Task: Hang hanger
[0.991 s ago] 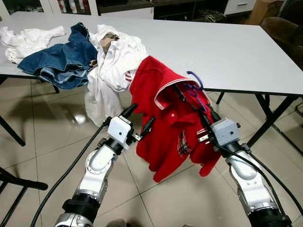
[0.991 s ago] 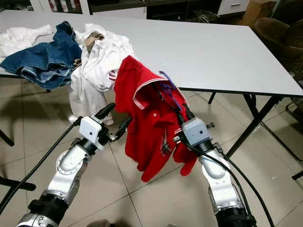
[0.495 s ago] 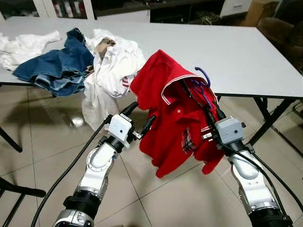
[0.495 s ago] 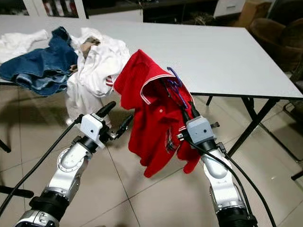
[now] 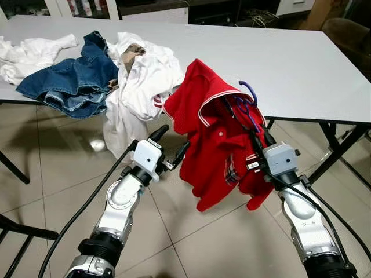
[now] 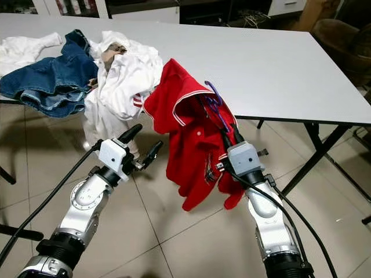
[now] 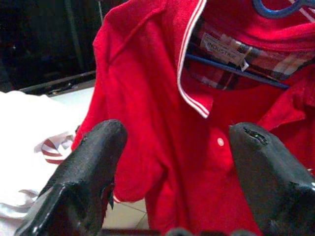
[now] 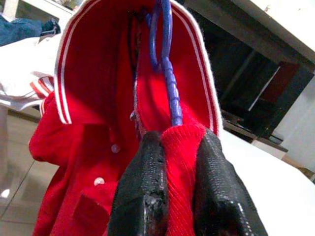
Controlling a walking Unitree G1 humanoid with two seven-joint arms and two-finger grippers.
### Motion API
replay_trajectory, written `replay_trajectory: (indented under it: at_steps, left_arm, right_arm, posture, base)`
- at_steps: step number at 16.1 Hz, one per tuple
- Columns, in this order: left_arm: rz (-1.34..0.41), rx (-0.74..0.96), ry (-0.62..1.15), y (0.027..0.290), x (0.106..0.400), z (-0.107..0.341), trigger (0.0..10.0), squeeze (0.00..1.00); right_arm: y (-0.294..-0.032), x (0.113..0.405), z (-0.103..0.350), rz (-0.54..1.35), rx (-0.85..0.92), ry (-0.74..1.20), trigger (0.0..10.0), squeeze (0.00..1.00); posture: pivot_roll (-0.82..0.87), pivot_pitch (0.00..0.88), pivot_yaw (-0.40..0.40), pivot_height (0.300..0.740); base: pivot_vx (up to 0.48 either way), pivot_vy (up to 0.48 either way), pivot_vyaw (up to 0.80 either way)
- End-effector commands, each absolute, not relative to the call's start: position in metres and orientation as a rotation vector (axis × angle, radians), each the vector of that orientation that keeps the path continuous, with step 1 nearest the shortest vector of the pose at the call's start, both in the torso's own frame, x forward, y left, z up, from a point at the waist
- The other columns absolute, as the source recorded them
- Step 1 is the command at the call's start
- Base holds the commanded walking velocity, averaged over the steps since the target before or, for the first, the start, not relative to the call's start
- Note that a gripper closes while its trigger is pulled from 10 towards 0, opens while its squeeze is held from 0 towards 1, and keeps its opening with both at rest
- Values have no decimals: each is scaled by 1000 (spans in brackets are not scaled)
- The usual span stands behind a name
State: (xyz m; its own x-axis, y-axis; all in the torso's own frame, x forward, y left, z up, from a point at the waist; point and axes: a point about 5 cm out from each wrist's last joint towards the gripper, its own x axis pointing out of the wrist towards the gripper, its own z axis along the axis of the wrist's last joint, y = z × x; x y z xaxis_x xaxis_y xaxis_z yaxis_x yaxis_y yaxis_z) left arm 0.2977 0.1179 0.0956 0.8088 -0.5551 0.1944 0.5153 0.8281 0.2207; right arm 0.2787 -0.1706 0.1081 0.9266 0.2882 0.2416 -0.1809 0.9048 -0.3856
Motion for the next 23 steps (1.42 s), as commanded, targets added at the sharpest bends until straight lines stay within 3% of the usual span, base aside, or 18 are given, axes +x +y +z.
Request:
replay_trajectory:
  at_steps: [1,23]
  left_arm:
    - [-578,179,-258,118,301,97,10000,0]
    - [-576,189,-253,117,299,94,10000,0]
  right_arm:
    - [-168,284,123,233,-360,-379,10000,0]
    - [-169,282,122,242,-362,-370,10000,0]
  posture:
    - [39,0,10,740]
    - [36,3,15,740]
  base:
    - [454,0,0]
    - [471,0,0]
